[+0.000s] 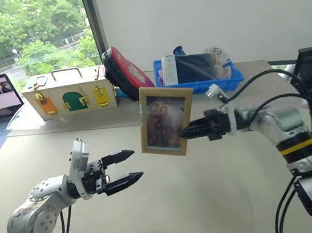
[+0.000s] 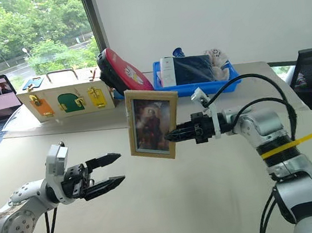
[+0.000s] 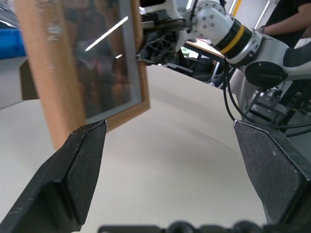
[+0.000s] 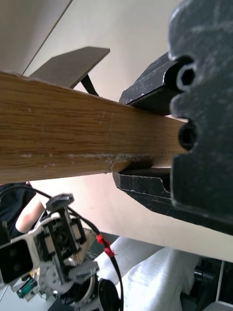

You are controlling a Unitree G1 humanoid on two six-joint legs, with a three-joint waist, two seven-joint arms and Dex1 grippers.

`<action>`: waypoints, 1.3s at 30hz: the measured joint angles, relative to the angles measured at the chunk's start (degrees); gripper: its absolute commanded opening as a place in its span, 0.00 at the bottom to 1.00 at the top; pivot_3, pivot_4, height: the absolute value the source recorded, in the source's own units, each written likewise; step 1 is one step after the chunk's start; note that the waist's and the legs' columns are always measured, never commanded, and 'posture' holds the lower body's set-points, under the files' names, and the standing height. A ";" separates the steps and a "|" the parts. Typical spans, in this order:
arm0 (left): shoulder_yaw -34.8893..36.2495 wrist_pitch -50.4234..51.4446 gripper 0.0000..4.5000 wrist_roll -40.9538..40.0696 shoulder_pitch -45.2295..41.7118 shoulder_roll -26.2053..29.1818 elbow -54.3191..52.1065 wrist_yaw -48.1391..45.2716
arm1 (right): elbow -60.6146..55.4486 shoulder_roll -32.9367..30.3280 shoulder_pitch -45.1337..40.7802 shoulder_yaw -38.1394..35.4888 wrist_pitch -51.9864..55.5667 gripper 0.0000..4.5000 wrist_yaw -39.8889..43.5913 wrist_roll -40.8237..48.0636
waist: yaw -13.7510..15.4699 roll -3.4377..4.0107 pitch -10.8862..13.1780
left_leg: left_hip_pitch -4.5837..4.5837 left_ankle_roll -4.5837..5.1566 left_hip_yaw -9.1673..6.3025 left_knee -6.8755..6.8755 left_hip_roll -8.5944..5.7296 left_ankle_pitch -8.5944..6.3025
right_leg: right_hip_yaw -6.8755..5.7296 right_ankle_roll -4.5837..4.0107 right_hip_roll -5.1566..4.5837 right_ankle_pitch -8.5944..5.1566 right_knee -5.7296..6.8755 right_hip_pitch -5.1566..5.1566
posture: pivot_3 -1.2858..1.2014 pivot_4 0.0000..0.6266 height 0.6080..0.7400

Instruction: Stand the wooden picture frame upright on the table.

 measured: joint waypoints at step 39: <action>2.96 -8.14 1.00 8.88 2.89 1.25 4.08 4.96 | 14.21 5.23 1.10 -2.92 -5.68 0.99 13.55 -17.90 | -0.46 0.07 0.05 | 0.01 -0.01 0.00 -0.02 0.03 0.00 | -0.02 0.00 0.03 0.00 0.05 0.00 | 0.52 0.24 0.96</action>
